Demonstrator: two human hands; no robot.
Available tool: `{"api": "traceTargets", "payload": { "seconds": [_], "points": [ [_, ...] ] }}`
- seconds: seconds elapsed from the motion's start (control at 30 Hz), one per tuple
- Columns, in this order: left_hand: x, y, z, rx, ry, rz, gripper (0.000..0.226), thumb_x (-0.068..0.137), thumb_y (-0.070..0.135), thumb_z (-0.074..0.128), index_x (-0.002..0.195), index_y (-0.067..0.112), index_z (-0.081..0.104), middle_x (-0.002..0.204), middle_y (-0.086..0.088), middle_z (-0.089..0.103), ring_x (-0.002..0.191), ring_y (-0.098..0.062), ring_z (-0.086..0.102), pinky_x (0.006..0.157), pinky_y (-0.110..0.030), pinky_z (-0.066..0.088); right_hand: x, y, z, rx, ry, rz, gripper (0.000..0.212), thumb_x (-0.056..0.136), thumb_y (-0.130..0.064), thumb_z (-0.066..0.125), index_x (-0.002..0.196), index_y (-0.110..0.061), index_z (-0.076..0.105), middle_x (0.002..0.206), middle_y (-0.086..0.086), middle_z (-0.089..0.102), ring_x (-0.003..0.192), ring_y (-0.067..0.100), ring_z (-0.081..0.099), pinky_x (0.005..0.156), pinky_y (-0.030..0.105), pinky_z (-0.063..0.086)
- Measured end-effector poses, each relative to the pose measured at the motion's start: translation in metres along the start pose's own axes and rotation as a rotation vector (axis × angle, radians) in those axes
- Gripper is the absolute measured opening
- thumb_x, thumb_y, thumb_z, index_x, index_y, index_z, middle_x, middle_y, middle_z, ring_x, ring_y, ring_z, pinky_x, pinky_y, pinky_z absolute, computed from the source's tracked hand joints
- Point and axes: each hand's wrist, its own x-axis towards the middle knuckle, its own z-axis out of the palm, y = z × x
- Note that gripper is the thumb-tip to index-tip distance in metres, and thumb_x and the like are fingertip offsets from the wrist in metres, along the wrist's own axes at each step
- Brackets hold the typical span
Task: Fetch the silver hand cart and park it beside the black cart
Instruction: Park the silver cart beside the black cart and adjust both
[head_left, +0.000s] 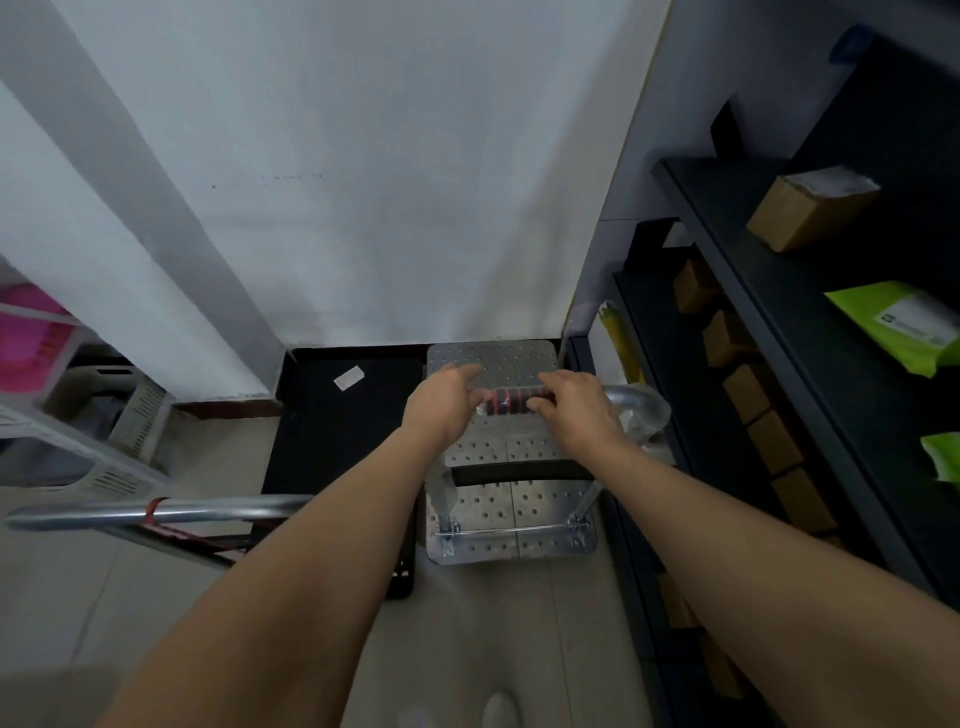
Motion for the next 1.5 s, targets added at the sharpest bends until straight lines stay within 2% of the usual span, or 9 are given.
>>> {"api": "traceTargets", "payload": {
  "seconds": [0.2, 0.4, 0.57, 0.63, 0.77, 0.93, 1.17, 1.37, 1.5],
  "points": [
    [-0.026, -0.010, -0.033, -0.214, 0.101, 0.086, 0.053, 0.097, 0.040, 0.048, 0.143, 0.016, 0.040, 0.140, -0.006, 0.047, 0.127, -0.021, 0.046, 0.102, -0.032, 0.037, -0.011, -0.050, -0.006, 0.264, -0.008, -0.110, 0.060, 0.094, -0.047, 0.051, 0.143, -0.015, 0.043, 0.147, 0.006, 0.044, 0.138, 0.022, 0.035, 0.111, 0.041, 0.032],
    [-0.063, -0.043, -0.075, -0.437, 0.162, 0.056, 0.050, 0.098, 0.042, 0.044, 0.139, 0.014, 0.046, 0.139, -0.003, 0.051, 0.127, -0.015, 0.047, 0.097, -0.020, 0.032, -0.035, -0.117, -0.002, 0.496, 0.038, -0.089, 0.059, 0.094, -0.047, 0.052, 0.142, -0.013, 0.045, 0.146, 0.006, 0.045, 0.137, 0.019, 0.039, 0.111, 0.032, 0.030],
    [-0.100, -0.086, -0.112, -0.423, 0.159, 0.072, 0.051, 0.098, 0.045, 0.042, 0.136, 0.012, 0.051, 0.137, -0.003, 0.054, 0.127, -0.017, 0.048, 0.102, -0.024, 0.033, -0.064, -0.173, 0.014, 0.605, 0.045, -0.055, 0.060, 0.092, -0.048, 0.055, 0.141, -0.015, 0.046, 0.145, 0.004, 0.047, 0.135, 0.018, 0.042, 0.112, 0.034, 0.033],
    [-0.116, -0.108, -0.128, -0.408, 0.159, 0.074, 0.049, 0.097, 0.045, 0.043, 0.130, 0.012, 0.057, 0.130, -0.003, 0.059, 0.121, -0.017, 0.052, 0.103, -0.029, 0.038, -0.078, -0.196, 0.024, 0.591, 0.041, -0.060, 0.059, 0.092, -0.045, 0.057, 0.141, -0.014, 0.046, 0.143, 0.004, 0.049, 0.134, 0.019, 0.043, 0.110, 0.032, 0.034],
    [-0.145, -0.160, -0.149, -0.296, 0.101, 0.066, 0.041, 0.096, 0.046, 0.047, 0.118, 0.017, 0.064, 0.113, 0.001, 0.066, 0.108, -0.017, 0.058, 0.088, -0.027, 0.041, -0.104, -0.233, 0.044, 0.529, -0.008, -0.081, 0.046, 0.094, -0.029, 0.059, 0.136, -0.013, 0.052, 0.135, 0.004, 0.057, 0.126, 0.019, 0.050, 0.097, 0.021, 0.033],
    [-0.179, -0.211, -0.158, -0.191, 0.066, 0.011, 0.045, 0.096, 0.042, 0.051, 0.131, 0.016, 0.055, 0.129, 0.000, 0.057, 0.120, -0.017, 0.051, 0.097, -0.028, 0.037, -0.121, -0.267, 0.076, 0.441, -0.085, -0.070, 0.046, 0.095, -0.027, 0.058, 0.138, -0.014, 0.050, 0.140, 0.003, 0.053, 0.130, 0.019, 0.047, 0.103, 0.026, 0.034],
    [-0.191, -0.252, -0.151, -0.074, 0.034, 0.005, 0.044, 0.095, 0.039, 0.052, 0.132, 0.016, 0.054, 0.130, -0.004, 0.056, 0.119, -0.022, 0.052, 0.104, -0.042, 0.040, -0.129, -0.290, 0.118, 0.337, -0.127, -0.054, 0.047, 0.095, -0.027, 0.058, 0.139, -0.014, 0.049, 0.140, 0.006, 0.052, 0.128, 0.022, 0.048, 0.103, 0.030, 0.037],
    [-0.187, -0.278, -0.139, 0.050, 0.095, 0.049, 0.037, 0.094, 0.034, 0.056, 0.125, 0.014, 0.061, 0.121, -0.004, 0.060, 0.106, -0.021, 0.057, 0.096, -0.039, 0.045, -0.128, -0.291, 0.145, 0.212, -0.105, -0.092, 0.034, 0.095, -0.020, 0.058, 0.128, -0.014, 0.059, 0.106, 0.005, 0.063, 0.083, 0.015, 0.054, 0.070, 0.025, 0.040],
    [-0.183, -0.293, -0.137, 0.115, 0.149, 0.060, 0.035, 0.092, 0.031, 0.059, 0.122, 0.013, 0.063, 0.117, -0.004, 0.061, 0.104, -0.021, 0.056, 0.096, -0.038, 0.042, -0.122, -0.292, 0.156, 0.056, -0.063, -0.144, 0.030, 0.094, -0.019, 0.058, 0.123, -0.013, 0.061, 0.109, 0.004, 0.060, 0.098, 0.021, 0.057, 0.077, 0.029, 0.043]
  ]
}}
